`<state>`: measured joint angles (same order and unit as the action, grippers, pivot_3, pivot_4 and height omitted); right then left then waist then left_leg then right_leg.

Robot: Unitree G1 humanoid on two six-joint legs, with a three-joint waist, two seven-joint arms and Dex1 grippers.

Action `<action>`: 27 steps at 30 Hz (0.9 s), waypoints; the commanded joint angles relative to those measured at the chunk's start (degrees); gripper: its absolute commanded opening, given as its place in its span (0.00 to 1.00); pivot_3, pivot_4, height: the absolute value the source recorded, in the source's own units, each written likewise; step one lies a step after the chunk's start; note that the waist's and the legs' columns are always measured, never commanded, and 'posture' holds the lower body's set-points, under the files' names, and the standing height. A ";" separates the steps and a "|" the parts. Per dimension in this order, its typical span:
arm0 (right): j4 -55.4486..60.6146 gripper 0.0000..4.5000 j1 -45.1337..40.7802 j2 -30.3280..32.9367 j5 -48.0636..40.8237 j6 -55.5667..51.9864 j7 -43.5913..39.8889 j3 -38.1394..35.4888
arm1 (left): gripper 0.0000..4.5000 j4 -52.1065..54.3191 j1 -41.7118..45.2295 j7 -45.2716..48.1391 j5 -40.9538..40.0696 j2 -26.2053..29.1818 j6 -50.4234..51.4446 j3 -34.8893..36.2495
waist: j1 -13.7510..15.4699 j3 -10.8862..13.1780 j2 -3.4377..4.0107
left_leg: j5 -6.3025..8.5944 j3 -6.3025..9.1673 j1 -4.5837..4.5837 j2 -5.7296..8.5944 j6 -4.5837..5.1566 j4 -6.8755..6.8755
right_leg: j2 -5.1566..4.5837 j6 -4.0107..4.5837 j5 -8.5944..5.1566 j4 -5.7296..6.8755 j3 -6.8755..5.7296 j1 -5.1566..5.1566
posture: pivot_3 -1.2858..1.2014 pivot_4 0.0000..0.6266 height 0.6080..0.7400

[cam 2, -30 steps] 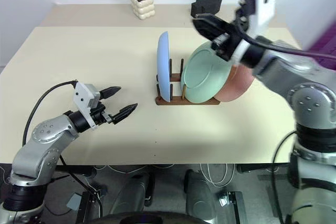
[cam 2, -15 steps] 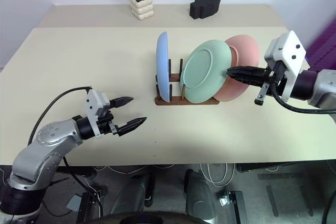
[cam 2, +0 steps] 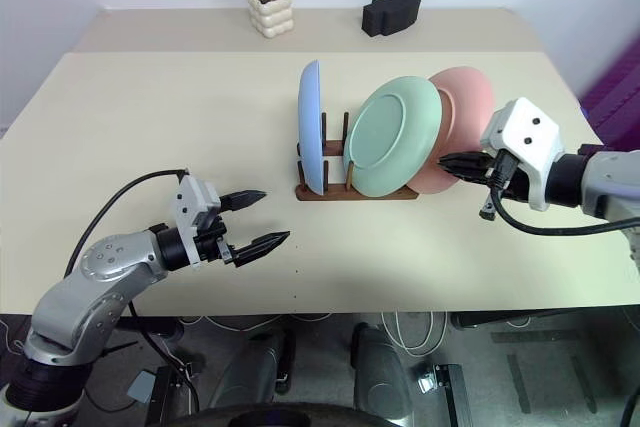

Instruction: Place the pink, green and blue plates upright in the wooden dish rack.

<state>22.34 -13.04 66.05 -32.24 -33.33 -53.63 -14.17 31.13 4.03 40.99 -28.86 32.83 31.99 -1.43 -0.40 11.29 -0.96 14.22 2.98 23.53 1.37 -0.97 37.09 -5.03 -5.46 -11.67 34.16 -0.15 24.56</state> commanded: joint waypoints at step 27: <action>4.77 0.01 -10.68 -7.87 -0.44 0.03 -0.64 3.86 | 1.00 3.19 -3.32 -1.20 -0.42 -0.89 -2.56 0.38 | 0.00 -0.01 0.00 | 0.00 0.02 -0.05 0.02 0.00 0.06 | 0.01 -0.01 0.02 0.10 0.00 -0.06 | 0.52 0.24 0.98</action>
<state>25.76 -23.12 57.38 -32.94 -34.06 -54.43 -8.19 32.38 0.43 39.50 -28.82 31.98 30.63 -1.34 -0.40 11.28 -0.97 14.21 2.99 23.47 1.39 -0.97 37.16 -5.03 -5.47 -11.65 34.26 -0.15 24.50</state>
